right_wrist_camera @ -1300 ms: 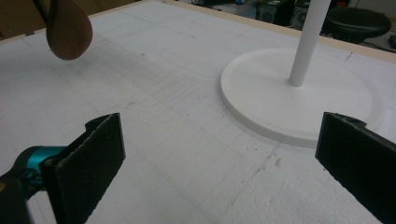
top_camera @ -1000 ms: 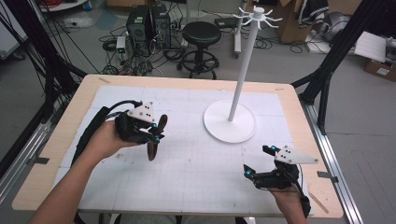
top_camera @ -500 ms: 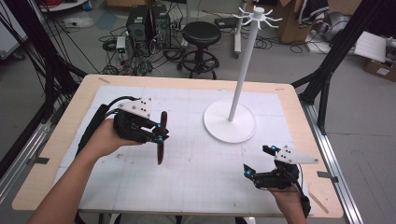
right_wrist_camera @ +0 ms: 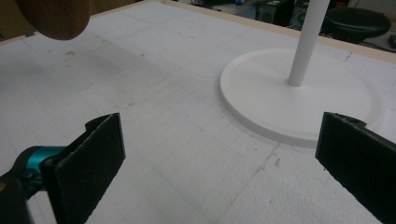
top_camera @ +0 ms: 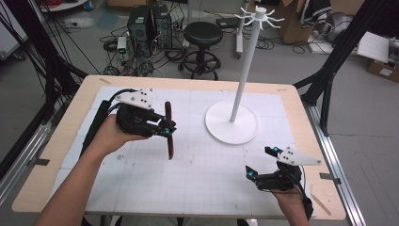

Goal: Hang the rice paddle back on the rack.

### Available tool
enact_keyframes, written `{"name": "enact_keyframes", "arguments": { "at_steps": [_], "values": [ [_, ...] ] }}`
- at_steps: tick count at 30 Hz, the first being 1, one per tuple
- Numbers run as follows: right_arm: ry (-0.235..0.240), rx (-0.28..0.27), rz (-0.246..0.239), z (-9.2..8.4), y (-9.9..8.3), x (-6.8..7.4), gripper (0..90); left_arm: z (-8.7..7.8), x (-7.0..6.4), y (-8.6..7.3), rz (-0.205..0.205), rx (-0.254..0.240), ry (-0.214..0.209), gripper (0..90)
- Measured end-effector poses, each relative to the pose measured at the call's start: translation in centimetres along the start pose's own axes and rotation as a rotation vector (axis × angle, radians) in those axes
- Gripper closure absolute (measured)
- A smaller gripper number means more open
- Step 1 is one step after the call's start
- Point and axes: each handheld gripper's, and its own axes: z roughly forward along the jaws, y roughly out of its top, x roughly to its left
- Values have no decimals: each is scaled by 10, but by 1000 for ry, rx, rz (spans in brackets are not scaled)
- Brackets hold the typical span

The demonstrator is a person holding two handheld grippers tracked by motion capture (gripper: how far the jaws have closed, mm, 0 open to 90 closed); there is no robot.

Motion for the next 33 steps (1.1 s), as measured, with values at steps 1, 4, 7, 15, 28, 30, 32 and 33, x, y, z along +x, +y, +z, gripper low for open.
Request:
{"name": "enact_keyframes", "arguments": {
  "at_steps": [1, 4, 7, 15, 28, 30, 32, 33],
  "values": [
    [-1, -3, -3, 0, 0, 0, 5, 0, 0, 2, -5, -5, -1, 775],
    [-2, -4, -6, 0, 0, 0, 5, 0, 1, 7, -6, -25, 12, 776],
    [-2, -3, -6, 0, 0, 0, 5, 0, 3, 12, -16, -38, 20, 776],
    [-2, -2, -6, 0, 0, 0, 5, 0, 7, 26, -53, -45, 52, 776],
    [0, -2, 2, -1, 0, 0, 4, 3, 14, 49, -81, -60, 82, 776],
    [0, -2, 0, -1, 0, 0, 5, 4, 14, 53, -82, -56, 88, 776],
    [-1, -4, 2, -1, 0, 0, 5, 5, 15, 57, -78, -49, 88, 776],
    [-1, -4, 3, -1, 0, 0, 5, 5, 15, 59, -82, -51, 88, 776]
  ]
}}
